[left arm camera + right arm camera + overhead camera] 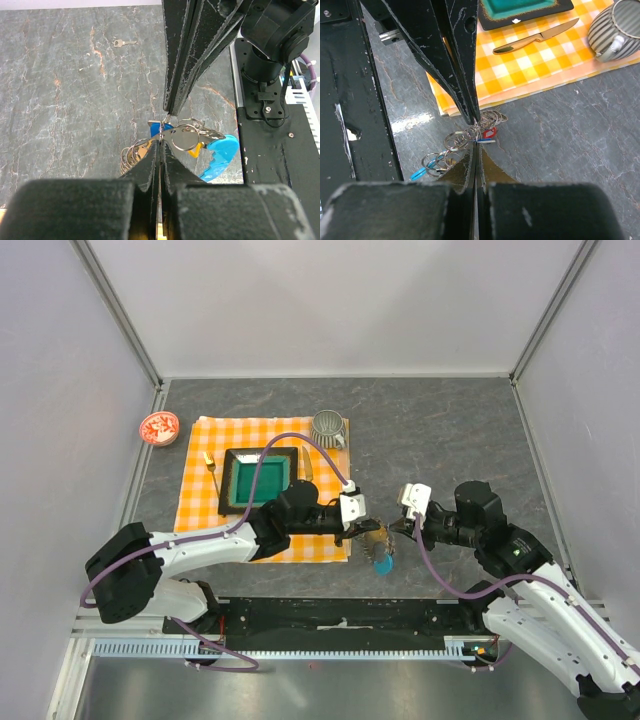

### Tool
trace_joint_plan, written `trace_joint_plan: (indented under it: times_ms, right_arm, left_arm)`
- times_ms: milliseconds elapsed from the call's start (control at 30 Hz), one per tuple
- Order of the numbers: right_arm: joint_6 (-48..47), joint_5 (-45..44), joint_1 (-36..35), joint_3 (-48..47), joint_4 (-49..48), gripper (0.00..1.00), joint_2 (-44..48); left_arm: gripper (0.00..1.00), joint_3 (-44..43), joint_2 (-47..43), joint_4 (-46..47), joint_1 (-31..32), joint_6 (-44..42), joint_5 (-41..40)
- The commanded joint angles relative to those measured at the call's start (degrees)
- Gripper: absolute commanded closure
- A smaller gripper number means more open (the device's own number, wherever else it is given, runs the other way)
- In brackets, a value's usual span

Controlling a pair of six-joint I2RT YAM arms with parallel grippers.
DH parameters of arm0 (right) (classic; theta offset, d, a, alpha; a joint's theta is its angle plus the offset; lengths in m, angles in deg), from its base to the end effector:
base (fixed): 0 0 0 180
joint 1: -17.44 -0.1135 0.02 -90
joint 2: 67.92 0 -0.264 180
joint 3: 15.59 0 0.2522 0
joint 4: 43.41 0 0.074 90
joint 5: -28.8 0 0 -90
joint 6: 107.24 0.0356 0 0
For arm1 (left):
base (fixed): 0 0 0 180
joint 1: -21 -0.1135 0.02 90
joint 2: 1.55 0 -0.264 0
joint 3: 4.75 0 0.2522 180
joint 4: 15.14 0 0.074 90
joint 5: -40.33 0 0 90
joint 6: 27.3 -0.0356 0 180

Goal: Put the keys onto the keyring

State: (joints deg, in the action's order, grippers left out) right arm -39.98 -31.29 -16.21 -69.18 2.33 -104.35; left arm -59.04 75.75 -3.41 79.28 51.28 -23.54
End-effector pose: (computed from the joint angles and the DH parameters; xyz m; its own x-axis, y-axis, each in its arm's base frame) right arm 0.1072 0.0927 0.2945 -0.0407 -0.4296 -0.9021 -0.9331 0.3392 -0.1194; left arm 0.1433 -0.2617 0.2517 0.0954 0.1838 -0.9783 0.9915 0.0696 0.1097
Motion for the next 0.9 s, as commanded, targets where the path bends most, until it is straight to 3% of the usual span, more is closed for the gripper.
trace_joint_plan:
  times_ms: [0,867]
  right_arm:
    - [0.1,1.4,-0.2,-1.8,-2.5,1.00,0.4]
    - [1.3,1.5,-0.3,-1.6,-6.0,1.00,0.2]
  left_arm:
    - [0.98,0.3,0.0,3.8,0.2,0.5,2.4]
    - [0.98,-1.5,0.8,0.1,0.2,-0.4,3.8]
